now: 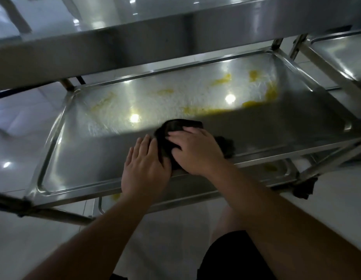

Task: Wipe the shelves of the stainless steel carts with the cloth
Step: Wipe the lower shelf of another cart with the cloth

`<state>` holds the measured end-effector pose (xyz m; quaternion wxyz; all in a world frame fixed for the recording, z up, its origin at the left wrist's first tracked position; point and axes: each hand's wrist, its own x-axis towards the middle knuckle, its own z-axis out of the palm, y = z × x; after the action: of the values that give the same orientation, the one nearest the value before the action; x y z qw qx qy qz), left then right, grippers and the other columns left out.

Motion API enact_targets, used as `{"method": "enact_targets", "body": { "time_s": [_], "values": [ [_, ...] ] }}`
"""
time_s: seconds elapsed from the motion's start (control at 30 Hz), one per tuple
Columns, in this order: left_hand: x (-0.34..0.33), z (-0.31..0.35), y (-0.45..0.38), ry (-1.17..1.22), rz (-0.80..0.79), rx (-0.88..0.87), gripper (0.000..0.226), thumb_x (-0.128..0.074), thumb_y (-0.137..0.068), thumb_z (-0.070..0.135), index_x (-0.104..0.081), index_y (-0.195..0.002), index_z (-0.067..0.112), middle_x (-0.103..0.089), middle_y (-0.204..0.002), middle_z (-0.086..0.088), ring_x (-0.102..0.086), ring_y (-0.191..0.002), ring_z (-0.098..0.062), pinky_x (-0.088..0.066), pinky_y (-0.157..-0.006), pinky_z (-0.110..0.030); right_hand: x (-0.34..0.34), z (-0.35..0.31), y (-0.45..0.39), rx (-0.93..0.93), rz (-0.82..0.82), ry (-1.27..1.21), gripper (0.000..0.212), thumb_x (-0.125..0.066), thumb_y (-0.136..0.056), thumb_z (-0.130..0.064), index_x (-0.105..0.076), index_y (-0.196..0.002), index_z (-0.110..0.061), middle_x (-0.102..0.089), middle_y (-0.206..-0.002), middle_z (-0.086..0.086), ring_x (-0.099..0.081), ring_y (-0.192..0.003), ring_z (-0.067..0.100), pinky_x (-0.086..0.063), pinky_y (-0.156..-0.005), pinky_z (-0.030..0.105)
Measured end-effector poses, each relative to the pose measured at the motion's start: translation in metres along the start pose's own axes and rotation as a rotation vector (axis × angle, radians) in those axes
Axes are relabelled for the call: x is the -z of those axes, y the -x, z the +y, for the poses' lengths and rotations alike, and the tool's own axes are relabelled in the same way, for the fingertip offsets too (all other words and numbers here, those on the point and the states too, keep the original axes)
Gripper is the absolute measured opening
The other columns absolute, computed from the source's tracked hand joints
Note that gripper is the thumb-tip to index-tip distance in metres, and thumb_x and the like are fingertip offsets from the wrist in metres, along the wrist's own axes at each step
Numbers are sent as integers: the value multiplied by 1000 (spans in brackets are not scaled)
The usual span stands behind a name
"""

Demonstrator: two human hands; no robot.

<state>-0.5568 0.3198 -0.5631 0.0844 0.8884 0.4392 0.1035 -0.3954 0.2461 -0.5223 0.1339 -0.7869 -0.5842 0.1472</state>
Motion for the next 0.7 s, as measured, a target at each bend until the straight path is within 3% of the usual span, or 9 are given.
{"method": "enact_targets", "body": {
  "time_s": [0.1,0.2,0.33,0.43,0.5,0.57,0.7],
  "values": [
    [0,0,0,3,-2,20,70,-19,-104,54,-19,-167,24,-22,-175,0,-13,-163,-16,-10,-132,-39,3,-9,-26,57,-5,-2,55,-33,-100,-46,-52,-151,-42,-42,-161,-22,-31,-152,13,-19,-125,44],
    [1,-1,0,-29,-13,14,72,-23,-101,54,-23,-166,22,-22,-175,-1,-13,-163,-18,-4,-128,-35,17,29,-24,25,58,37,51,-43,-101,-45,-55,-150,-37,-49,-159,-14,-40,-147,19,-31,-121,43],
    [3,-1,1,-28,-23,16,74,-23,-100,58,-25,-165,22,-22,-175,-1,-13,-163,-18,-3,-128,-36,66,140,-1,-310,250,58,52,-44,-94,-41,-62,-141,-28,-62,-146,8,-59,-129,36,-49,-106,50],
    [5,3,2,-19,-33,24,77,-22,-99,58,-23,-166,21,-20,-176,-1,-10,-163,-18,-2,-129,-36,101,217,25,-682,282,105,57,-35,-95,-45,-58,-141,-22,-62,-138,21,-59,-123,46,-50,-102,57],
    [7,4,2,-15,-41,29,78,-20,-98,58,-22,-167,21,-19,-176,-1,-9,-163,-18,-2,-130,-36,105,226,23,-851,284,114,60,-31,-95,-46,-57,-143,-20,-59,-140,24,-55,-127,48,-47,-103,58],
    [9,6,2,-13,-53,31,80,-19,-97,59,-21,-167,21,-18,-176,-1,-8,-163,-18,-3,-131,-37,92,196,6,-831,308,98,57,-33,-93,-42,-61,-138,-19,-61,-139,21,-57,-127,46,-47,-102,55],
    [12,10,4,-18,-56,37,82,-19,-94,58,-23,-167,19,-19,-176,-2,-9,-163,-18,-3,-132,-37,39,84,-35,-375,222,48,48,-42,-91,-37,-66,-131,-24,-66,-136,6,-58,-126,34,-48,-103,45]
  ]
}}
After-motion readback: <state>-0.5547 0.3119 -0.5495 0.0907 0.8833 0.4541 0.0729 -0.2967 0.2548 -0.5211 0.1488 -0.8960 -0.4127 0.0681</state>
